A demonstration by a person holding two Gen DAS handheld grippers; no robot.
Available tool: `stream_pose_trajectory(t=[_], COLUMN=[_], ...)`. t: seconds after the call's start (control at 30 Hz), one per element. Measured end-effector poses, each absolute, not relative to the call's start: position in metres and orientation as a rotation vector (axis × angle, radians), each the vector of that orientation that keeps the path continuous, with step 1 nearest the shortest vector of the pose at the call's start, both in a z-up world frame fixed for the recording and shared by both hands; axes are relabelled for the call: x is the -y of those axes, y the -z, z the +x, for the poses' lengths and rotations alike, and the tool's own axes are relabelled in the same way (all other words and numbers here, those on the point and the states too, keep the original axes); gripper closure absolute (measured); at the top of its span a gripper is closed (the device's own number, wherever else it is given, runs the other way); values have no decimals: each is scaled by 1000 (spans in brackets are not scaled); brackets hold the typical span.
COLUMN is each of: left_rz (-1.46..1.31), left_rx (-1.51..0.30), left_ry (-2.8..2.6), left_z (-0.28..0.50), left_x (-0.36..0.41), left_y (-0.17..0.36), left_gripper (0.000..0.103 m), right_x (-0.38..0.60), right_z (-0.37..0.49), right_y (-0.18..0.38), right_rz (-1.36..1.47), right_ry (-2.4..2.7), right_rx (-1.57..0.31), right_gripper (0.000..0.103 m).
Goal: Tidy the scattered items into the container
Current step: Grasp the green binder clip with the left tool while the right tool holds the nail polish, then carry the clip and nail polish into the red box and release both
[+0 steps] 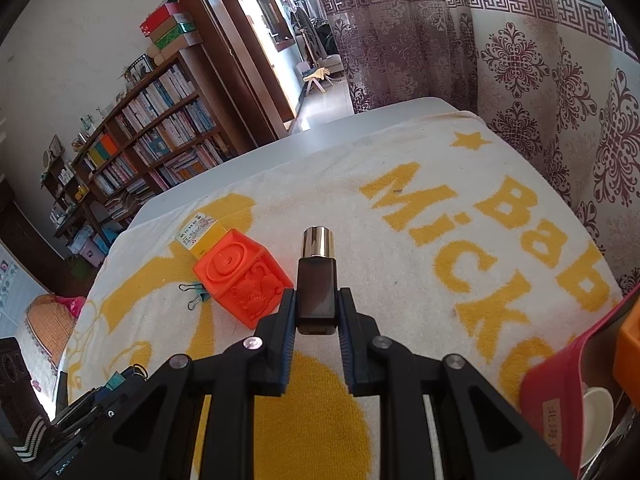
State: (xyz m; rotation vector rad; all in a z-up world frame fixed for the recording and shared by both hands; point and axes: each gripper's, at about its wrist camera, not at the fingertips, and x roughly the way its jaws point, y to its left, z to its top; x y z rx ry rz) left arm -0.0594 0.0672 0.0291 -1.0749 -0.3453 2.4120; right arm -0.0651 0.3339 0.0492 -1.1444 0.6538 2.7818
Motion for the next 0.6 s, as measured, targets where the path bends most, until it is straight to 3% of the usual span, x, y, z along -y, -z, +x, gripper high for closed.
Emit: stream_pose_trajectory(t=[0.13, 0.6], left_rz=[-1062, -1024], left_rx=[379, 356], left_ry=[-2403, -2300], left_z=[-58, -39], left_x=[-61, -88], left_y=[-32, -45], left_gripper=[73, 73], right_x=[-338, -373], right_z=[-38, 127], right_y=[-59, -119], right_rz=[-1131, -863], right_ry=[-2798, -2784], right_rx=[-803, -596], right_gripper=[81, 81])
